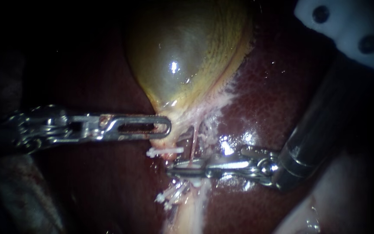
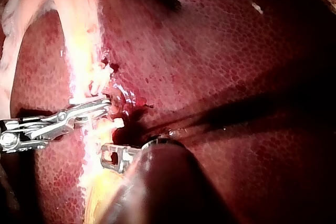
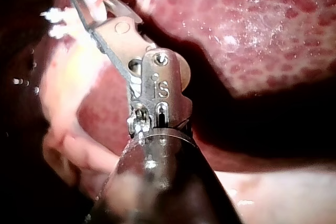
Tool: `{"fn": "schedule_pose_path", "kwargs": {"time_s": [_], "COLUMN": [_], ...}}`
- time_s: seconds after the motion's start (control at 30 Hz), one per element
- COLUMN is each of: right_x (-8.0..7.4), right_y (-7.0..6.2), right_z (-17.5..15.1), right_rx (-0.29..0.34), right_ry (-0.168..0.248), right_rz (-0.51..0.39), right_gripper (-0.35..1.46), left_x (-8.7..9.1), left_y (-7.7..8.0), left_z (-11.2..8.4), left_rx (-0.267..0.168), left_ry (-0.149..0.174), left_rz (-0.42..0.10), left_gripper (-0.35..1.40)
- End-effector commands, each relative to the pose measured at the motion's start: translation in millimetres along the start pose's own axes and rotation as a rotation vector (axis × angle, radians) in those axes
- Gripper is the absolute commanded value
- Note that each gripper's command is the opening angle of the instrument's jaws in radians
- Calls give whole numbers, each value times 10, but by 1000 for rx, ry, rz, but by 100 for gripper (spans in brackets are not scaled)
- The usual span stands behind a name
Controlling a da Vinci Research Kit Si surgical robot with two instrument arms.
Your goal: Going back second clip right tube
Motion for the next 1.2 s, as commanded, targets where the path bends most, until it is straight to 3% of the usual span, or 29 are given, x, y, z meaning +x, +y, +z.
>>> {"fn": "schedule_pose_path", "kwargs": {"time_s": [0.03, 0.5, 0.6, 0.7, 1.2], "right_x": [0, 0, 0, 1, 11], "right_y": [0, -1, -3, -4, -1], "right_z": [0, 0, 2, 6, 5], "right_rx": [0, 4, 11, 14, 26], "right_ry": [0, 4, 10, 15, 24], "right_rz": [0, -6, -7, -7, -199], "right_gripper": [-35, -35, 11, 32, 50], "left_x": [0, 0, -1, -1, 0], "left_y": [0, 1, 2, 2, 4], "left_z": [0, 0, -1, -1, -1], "left_rx": [0, 0, 0, 0, 0], "left_ry": [0, 0, 0, 0, 0], "left_rz": [0, 0, 0, 0, -1], "left_gripper": [-35, -35, -35, -35, -35]}}
